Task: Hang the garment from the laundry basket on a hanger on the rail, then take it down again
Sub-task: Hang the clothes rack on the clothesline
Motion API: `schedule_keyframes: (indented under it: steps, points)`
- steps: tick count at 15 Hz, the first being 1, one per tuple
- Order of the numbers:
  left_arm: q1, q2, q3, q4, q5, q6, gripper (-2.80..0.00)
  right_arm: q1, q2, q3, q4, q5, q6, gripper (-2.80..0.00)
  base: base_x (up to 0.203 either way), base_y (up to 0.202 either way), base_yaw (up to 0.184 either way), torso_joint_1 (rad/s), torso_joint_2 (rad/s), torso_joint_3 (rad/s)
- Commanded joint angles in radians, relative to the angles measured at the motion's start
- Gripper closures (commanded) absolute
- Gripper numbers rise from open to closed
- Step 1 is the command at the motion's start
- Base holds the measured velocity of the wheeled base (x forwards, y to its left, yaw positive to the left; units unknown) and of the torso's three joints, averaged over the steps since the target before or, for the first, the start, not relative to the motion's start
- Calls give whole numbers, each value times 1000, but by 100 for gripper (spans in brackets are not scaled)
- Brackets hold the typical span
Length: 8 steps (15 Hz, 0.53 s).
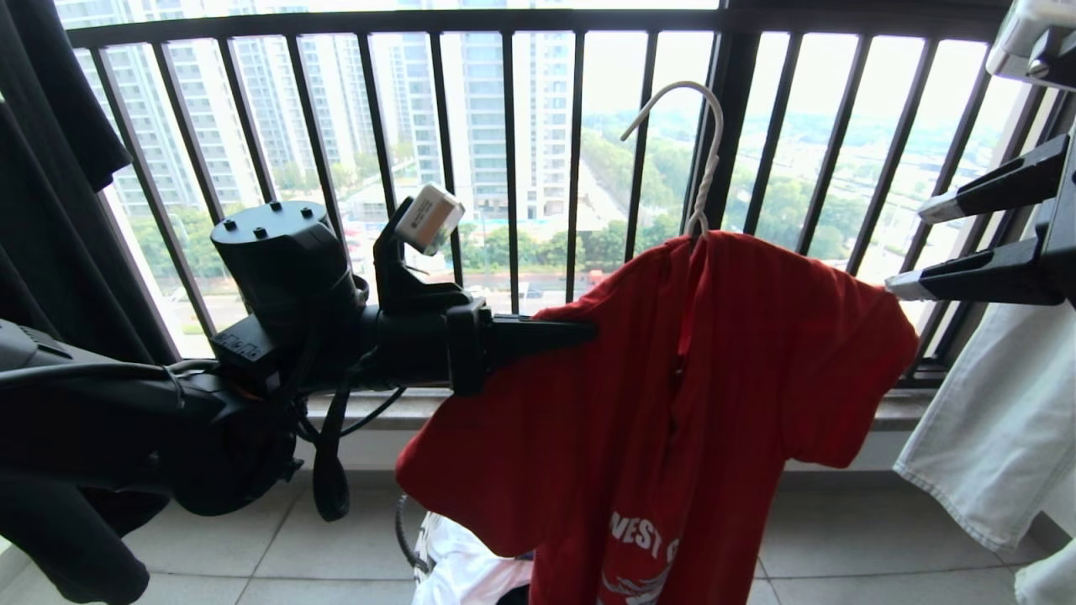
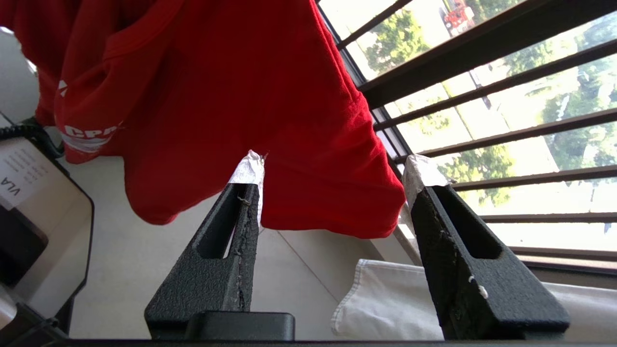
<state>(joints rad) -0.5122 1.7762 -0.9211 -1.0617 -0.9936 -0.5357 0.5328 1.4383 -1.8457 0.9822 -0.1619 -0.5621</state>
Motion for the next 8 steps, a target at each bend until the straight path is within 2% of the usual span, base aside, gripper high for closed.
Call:
schedule_keyframes:
  steps: [1, 4, 6, 8]
  points:
    - [30, 3, 7, -6, -72, -4, 0, -16, 12, -11, 15, 96, -43, -280, 0, 0, 0, 0, 0, 0]
    - [50, 0, 7, -1, -131, -6, 0, -50, 64, -47, 17, 232, -78, -280, 0, 0, 0, 0, 0, 0]
    - [72, -10, 13, -3, -177, -8, 0, -54, 92, -47, 18, 286, -82, -280, 0, 0, 0, 0, 0, 0]
    - [77, -21, 22, -6, -186, -7, 0, -54, 122, -48, 17, 354, -81, -280, 0, 0, 0, 0, 0, 0]
